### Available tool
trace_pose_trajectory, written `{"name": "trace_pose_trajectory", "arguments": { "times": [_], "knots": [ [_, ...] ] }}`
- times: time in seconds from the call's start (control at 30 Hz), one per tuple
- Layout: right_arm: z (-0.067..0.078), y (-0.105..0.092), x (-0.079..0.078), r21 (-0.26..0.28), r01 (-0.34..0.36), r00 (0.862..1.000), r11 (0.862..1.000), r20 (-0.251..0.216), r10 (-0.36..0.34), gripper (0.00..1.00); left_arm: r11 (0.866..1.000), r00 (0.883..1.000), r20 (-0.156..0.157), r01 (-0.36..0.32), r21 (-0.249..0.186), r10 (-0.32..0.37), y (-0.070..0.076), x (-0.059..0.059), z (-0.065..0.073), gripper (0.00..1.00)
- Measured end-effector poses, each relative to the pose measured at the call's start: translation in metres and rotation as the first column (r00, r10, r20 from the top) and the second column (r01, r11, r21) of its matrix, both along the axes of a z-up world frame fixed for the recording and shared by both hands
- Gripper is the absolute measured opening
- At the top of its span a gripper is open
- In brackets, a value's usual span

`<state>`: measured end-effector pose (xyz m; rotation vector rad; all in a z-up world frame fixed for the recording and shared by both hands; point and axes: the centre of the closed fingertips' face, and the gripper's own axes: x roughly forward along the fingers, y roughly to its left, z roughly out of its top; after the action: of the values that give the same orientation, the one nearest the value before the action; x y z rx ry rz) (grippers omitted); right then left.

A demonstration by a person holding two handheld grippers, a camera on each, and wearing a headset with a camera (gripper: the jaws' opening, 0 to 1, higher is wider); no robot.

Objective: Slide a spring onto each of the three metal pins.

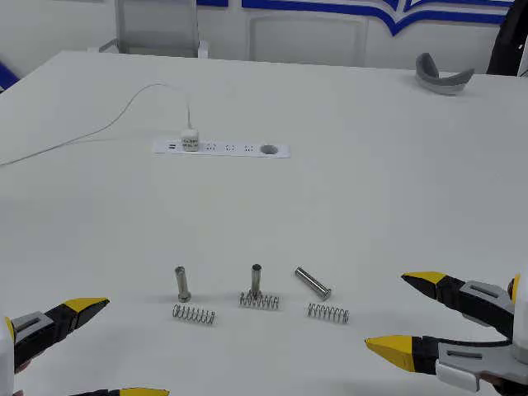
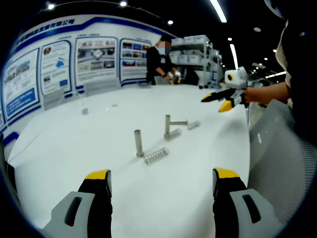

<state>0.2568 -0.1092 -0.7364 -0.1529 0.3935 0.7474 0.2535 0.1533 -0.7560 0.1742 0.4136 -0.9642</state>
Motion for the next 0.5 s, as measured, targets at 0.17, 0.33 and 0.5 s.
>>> {"name": "trace_pose_trajectory", "arguments": {
  "times": [0.17, 0.33, 0.5],
  "knots": [
    [0.003, 0.002, 0.008, -0.003, 0.005, 1.000, 1.000, -0.003, -0.005, 0.65, 1.000, 1.000, 0.000, -0.001, 0.000, 0.001, 0.000, -0.001, 0.000, 0.85],
    [0.007, 0.005, 0.015, -0.007, 0.003, 1.000, 1.000, 0.003, -0.003, 0.63, 1.000, 1.000, 0.003, -0.003, -0.003, 0.003, -0.001, -0.001, 0.002, 0.84],
    [0.005, 0.006, 0.017, -0.020, -0.004, 1.000, 1.000, -0.004, 0.004, 0.62, 1.000, 1.000, 0.004, -0.004, -0.003, 0.004, -0.001, -0.001, 0.003, 0.84]
  ]
}}
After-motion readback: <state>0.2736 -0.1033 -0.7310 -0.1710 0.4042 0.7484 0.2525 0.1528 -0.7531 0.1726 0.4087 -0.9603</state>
